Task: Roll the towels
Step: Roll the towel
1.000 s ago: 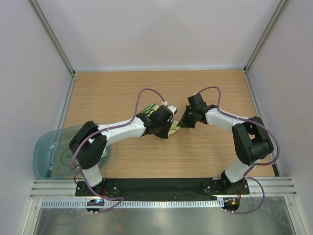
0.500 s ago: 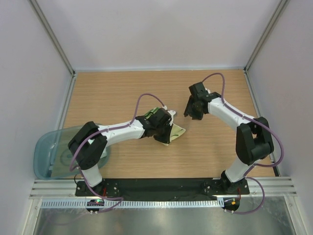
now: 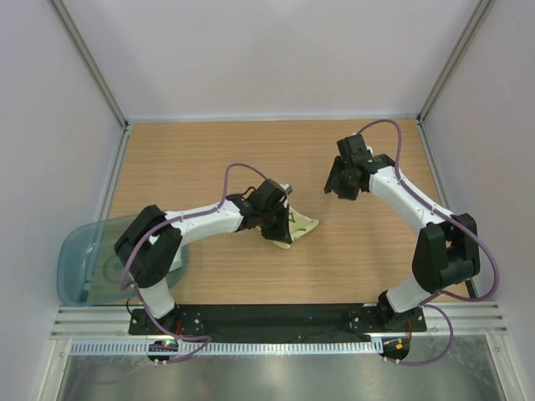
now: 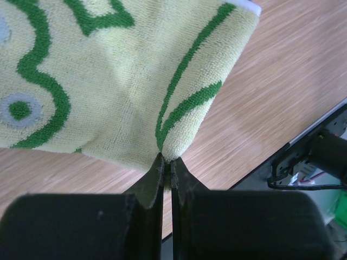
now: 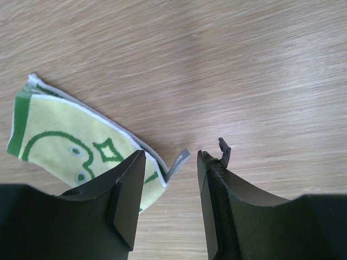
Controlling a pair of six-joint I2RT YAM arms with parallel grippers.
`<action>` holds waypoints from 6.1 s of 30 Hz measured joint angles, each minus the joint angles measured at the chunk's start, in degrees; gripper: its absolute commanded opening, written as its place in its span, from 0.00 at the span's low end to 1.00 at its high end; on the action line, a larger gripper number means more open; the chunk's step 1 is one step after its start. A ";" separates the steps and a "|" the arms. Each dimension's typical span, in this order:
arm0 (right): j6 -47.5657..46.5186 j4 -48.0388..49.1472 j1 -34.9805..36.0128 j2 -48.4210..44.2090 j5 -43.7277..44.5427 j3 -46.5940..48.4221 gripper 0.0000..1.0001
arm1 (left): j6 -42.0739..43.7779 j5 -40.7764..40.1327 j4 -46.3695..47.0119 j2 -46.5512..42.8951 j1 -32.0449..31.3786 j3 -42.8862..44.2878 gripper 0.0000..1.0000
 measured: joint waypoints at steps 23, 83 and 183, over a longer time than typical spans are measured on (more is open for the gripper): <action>-4.04 16.85 1.38 -11.37 -25.70 -15.85 0.38 | -18.05 11.08 1.66 2.84 12.07 -5.99 0.00; -3.74 33.22 6.36 11.37 -23.52 -15.69 0.23 | 2.32 -5.75 -26.36 7.08 13.94 11.28 0.22; -8.81 19.37 6.19 21.86 -22.64 2.10 0.17 | 11.02 -22.80 -16.06 10.38 -2.34 14.64 0.33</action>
